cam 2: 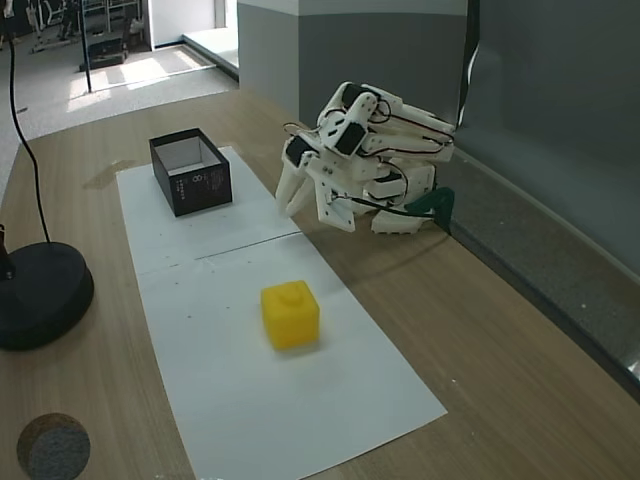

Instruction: Grab a yellow square and put it in the box.

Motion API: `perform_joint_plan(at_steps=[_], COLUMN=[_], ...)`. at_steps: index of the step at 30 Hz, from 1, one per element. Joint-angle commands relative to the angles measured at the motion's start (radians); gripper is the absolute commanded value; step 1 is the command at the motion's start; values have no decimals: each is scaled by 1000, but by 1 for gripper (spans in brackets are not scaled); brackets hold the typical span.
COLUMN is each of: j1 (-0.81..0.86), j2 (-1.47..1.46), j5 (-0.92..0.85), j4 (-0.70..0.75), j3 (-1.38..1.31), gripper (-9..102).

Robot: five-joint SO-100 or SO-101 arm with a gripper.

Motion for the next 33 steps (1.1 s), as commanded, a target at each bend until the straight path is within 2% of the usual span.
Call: perform_joint_plan(at_steps=[1, 33], j1=[-6, -9], j2=[23, 23], j5=[0, 0], j4=[2, -11], j3=[-17, -15], gripper=[0, 0])
